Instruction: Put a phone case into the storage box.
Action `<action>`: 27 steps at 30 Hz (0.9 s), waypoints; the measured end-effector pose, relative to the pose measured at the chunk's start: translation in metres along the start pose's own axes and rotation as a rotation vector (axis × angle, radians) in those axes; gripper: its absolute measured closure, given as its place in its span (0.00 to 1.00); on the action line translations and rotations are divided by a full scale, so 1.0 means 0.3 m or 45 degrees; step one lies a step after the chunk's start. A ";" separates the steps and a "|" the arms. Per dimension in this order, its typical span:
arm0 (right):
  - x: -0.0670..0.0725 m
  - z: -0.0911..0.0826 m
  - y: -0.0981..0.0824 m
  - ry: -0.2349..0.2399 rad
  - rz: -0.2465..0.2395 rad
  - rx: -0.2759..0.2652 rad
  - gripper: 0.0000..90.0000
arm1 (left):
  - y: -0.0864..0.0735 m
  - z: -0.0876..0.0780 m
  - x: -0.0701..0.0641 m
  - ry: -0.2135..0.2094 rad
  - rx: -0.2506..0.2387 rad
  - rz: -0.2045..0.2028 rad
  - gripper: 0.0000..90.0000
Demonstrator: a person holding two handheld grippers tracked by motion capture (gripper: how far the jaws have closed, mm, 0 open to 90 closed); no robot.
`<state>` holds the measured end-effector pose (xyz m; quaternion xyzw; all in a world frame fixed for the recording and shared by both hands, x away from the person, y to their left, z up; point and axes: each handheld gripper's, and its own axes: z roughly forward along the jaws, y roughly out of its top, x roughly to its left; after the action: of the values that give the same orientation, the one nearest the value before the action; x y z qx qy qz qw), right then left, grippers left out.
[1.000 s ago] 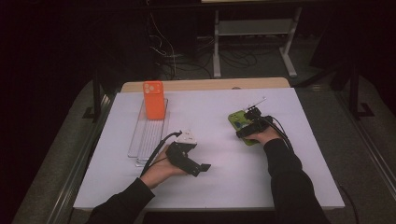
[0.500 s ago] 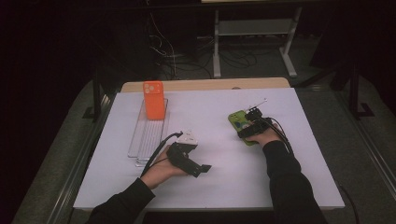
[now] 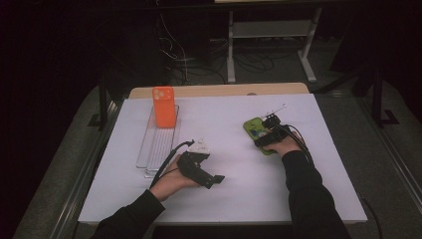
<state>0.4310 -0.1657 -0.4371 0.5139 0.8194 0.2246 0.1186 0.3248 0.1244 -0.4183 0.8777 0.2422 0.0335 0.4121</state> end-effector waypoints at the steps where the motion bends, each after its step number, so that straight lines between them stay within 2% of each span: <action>1: 0.000 -0.010 0.001 0.006 0.006 -0.009 0.17 | 0.000 0.001 0.000 0.000 -0.003 -0.006 0.00; 7: -0.011 -0.074 -0.005 0.053 -0.038 -0.049 0.17 | 0.000 -0.001 0.000 0.007 -0.001 -0.007 0.00; 15: -0.019 -0.141 -0.039 0.123 -0.142 -0.063 0.17 | 0.009 -0.004 0.009 -0.005 0.014 -0.010 0.00; 17: -0.016 -0.151 -0.044 0.150 -0.189 -0.061 0.17 | 0.017 -0.009 0.010 -0.010 0.022 -0.007 0.00; 20: -0.013 -0.166 -0.052 0.188 -0.268 -0.060 0.17 | 0.036 -0.027 0.019 -0.001 0.049 0.031 0.00; 24: -0.004 -0.194 -0.064 0.238 -0.354 -0.070 0.17 | 0.068 -0.048 0.022 0.003 0.031 0.027 0.00; 26: 0.006 -0.208 -0.068 0.263 -0.394 -0.078 0.17 | 0.085 -0.061 0.030 -0.005 0.026 0.057 0.00; 27: 0.014 -0.214 -0.071 0.283 -0.419 -0.091 0.17 | 0.091 -0.065 0.030 -0.013 0.018 0.050 0.00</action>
<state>0.3851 -0.1857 -0.3913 0.3406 0.8919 0.2864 0.0808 0.3384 0.1274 -0.3866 0.8854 0.2230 0.0353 0.4063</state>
